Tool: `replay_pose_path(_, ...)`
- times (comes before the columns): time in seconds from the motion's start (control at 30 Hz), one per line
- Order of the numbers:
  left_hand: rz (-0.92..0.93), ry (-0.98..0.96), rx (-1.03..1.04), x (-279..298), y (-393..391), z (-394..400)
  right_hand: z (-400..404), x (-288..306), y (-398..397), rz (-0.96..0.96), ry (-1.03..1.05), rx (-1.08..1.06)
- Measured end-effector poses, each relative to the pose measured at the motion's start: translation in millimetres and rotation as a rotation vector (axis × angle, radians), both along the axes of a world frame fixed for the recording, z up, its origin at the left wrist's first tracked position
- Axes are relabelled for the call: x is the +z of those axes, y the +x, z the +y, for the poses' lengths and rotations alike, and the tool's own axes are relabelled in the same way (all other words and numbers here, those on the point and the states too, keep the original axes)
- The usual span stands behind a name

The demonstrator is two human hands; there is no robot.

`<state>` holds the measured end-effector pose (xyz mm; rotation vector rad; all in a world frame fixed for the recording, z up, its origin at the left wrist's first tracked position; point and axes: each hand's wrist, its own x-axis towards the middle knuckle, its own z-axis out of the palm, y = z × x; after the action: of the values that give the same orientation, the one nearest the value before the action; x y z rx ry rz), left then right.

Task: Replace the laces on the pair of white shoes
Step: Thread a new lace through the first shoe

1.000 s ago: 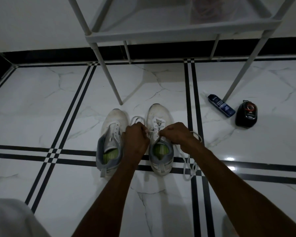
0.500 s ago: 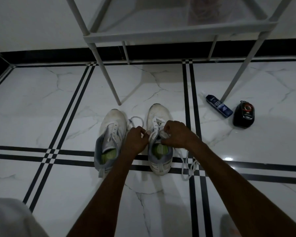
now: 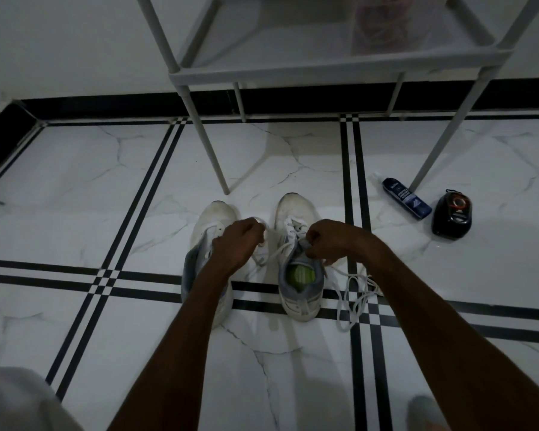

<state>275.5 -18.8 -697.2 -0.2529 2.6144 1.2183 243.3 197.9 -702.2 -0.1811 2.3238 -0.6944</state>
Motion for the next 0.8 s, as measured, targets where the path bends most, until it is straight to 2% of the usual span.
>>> replay_pose_path(0.07,0.047,0.01,-0.044,9,-7,-6,-2,13,-5,0.177,-0.071,0.003)
replay_pose_path(0.13,0.092,0.035,-0.069,19,-14,-10,-13,28,-9,0.273,-0.29,-0.029)
replay_pose_path(0.2,0.129,0.07,-0.064,29,-19,-11,-27,37,-11,0.164,-0.487,-0.057)
replay_pose_path(0.3,0.174,0.068,-0.051,40,-22,-23,-38,35,-18,0.075,-0.484,0.012)
replay_pose_path(0.33,0.185,0.072,-0.045,42,-21,-29,-38,31,-22,0.056,-0.472,-0.029)
replay_pose_path(0.4,0.201,0.108,-0.025,45,-20,-39,-34,18,-31,0.059,-0.464,-0.276)
replay_pose_path(0.47,0.203,0.149,0.002,46,-18,-45,-28,0,-40,0.252,-0.364,-0.556)
replay_pose_path(0.5,0.202,0.153,0.007,45,-19,-47,-26,-6,-43,0.299,-0.355,-0.615)
replay_pose_path(0.57,0.191,0.154,-0.003,44,-19,-47,-32,-7,-40,0.225,-0.467,-0.531)
replay_pose_path(0.67,0.164,0.123,-0.037,40,-21,-41,-47,7,-32,0.135,-0.601,-0.227)
replay_pose_path(0.73,0.143,0.08,-0.043,39,-22,-36,-57,22,-26,0.099,-0.564,-0.028)
replay_pose_path(0.8,0.126,0.063,-0.045,39,-22,-35,-63,30,-26,0.086,-0.512,0.03)
